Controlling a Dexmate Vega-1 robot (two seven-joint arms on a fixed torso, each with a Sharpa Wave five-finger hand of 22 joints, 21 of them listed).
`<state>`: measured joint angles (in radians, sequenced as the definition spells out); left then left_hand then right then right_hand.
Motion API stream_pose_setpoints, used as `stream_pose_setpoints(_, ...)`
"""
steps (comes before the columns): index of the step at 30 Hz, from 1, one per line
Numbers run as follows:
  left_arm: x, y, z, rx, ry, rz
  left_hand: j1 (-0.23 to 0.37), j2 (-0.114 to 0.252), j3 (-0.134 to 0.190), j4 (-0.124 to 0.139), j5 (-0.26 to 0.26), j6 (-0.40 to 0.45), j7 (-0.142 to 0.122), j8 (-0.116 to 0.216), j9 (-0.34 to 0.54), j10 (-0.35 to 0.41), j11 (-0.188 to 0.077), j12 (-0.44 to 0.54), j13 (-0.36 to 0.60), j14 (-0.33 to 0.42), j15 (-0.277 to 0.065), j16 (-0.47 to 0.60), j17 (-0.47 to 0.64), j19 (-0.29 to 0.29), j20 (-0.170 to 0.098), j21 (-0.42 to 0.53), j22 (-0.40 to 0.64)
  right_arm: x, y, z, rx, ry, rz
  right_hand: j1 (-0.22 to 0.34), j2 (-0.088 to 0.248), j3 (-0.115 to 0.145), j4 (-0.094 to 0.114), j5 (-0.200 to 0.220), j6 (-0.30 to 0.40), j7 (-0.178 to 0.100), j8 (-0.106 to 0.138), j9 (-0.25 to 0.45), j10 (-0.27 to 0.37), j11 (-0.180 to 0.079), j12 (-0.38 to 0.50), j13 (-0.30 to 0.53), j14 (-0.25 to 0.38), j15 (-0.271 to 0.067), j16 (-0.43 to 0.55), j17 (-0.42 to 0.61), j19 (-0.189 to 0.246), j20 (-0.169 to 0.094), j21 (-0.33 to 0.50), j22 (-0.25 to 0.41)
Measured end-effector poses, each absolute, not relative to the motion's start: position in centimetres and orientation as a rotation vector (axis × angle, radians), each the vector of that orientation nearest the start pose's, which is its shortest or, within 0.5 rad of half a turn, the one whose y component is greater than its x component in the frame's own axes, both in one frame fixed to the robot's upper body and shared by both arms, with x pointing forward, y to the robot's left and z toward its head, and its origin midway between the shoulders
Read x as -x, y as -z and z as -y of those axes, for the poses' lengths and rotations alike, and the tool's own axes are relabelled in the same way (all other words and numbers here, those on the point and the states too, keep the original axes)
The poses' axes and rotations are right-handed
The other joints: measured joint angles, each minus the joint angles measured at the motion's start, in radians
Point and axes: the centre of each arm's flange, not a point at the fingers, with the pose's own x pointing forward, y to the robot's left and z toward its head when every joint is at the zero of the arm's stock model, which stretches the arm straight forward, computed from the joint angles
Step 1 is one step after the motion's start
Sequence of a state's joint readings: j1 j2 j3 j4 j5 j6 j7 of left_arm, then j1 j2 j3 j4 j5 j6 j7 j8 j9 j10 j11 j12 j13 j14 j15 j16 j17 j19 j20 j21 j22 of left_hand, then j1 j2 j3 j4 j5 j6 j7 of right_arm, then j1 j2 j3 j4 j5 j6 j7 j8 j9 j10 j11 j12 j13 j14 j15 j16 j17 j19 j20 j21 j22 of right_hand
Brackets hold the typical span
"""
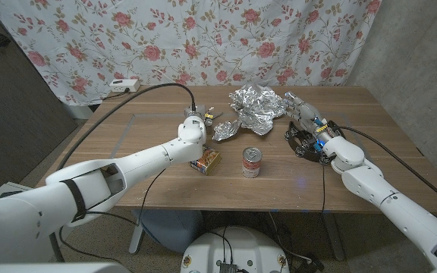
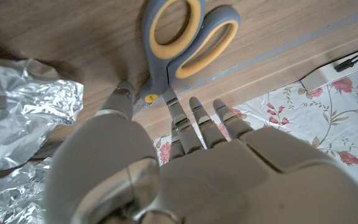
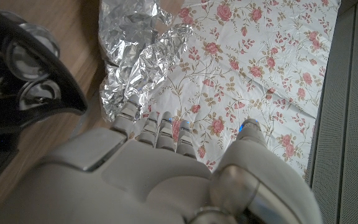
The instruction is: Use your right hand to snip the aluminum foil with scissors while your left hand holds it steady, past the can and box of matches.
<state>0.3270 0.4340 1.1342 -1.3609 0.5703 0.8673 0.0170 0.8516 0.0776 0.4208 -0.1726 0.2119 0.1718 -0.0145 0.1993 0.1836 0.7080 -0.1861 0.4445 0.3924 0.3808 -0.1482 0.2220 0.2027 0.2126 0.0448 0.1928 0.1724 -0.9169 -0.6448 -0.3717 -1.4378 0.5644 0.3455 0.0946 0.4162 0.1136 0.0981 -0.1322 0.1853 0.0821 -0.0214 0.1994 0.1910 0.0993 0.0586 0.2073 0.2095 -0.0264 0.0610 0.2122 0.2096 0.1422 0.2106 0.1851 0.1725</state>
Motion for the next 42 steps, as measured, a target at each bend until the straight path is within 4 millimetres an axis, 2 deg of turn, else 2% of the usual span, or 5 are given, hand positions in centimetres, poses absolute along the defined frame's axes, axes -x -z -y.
stream_pose_setpoints(7,-68.9,-2.2,-13.7,-1.515,-0.278,0.194,0.025,0.015,0.0,0.0,0.0,0.005,0.002,-0.007,0.0,0.0,0.0,0.024,0.017,0.007,-0.007,0.005,0.007,0.0,0.0,0.0,0.0,-61.4,2.2,29.6,0.17,-0.303,0.669,0.0,0.0,0.003,0.003,0.0,0.0,0.0,0.0,0.0,0.0,0.0,0.0,0.0,-0.005,0.005,0.0,0.0,0.0,0.0,0.0,0.0)
stream_pose_setpoints(19,-68.9,-2.1,-12.9,-1.538,-0.273,0.203,0.035,0.004,-0.013,-0.001,-0.012,-0.006,-0.009,-0.012,0.0,0.002,0.001,0.053,0.055,0.01,-0.015,0.008,0.018,0.0,0.0,0.0,0.0,-61.2,2.3,29.9,0.162,-0.299,0.674,0.0,0.0,0.006,0.0,0.0,0.0,0.0,0.0,0.0,0.0,0.0,0.0,0.0,-0.005,0.005,0.0,0.0,0.0,0.0,0.0,0.0)
stream_pose_setpoints(21,-68.9,-2.0,-12.8,-1.549,-0.274,0.205,0.042,-0.003,-0.021,0.002,-0.013,-0.015,-0.018,-0.012,0.0,0.005,-0.017,0.058,0.063,0.006,-0.015,0.008,0.018,0.0,0.0,0.0,0.0,-61.2,2.4,29.9,0.159,-0.299,0.673,0.0,0.0,0.006,0.0,0.0,0.0,0.0,0.0,0.0,0.0,0.0,0.0,0.0,-0.005,0.005,0.0,0.0,0.0,0.0,0.0,0.0)
stream_pose_setpoints(27,-68.8,-2.0,-12.5,-1.58,-0.282,0.212,0.043,-0.012,-0.031,0.003,-0.016,-0.026,-0.021,-0.018,0.0,-0.015,-0.036,0.062,0.078,-0.014,-0.009,0.003,0.023,0.0,0.0,0.0,0.0,-61.1,2.6,30.0,0.151,-0.298,0.673,0.0,0.0,0.006,0.0,0.0,0.0,0.0,0.0,0.0,0.0,0.0,0.0,0.0,-0.005,0.005,0.0,0.0,0.0,0.0,0.0,0.0)
stream_pose_setpoints(42,-68.6,-1.8,-12.2,-1.647,-0.306,0.22,0.09,0.003,-0.026,-0.001,-0.007,-0.035,-0.02,-0.018,0.0,-0.031,-0.037,0.089,0.102,-0.011,-0.011,0.003,0.028,-0.006,0.005,0.0,0.0,-60.9,2.8,30.2,0.132,-0.295,0.676,0.0,0.0,0.008,0.003,0.0,0.0,0.0,0.0,0.0,0.0,0.0,0.0,0.0,-0.005,0.005,0.0,0.0,0.0,0.0,0.0,0.0)
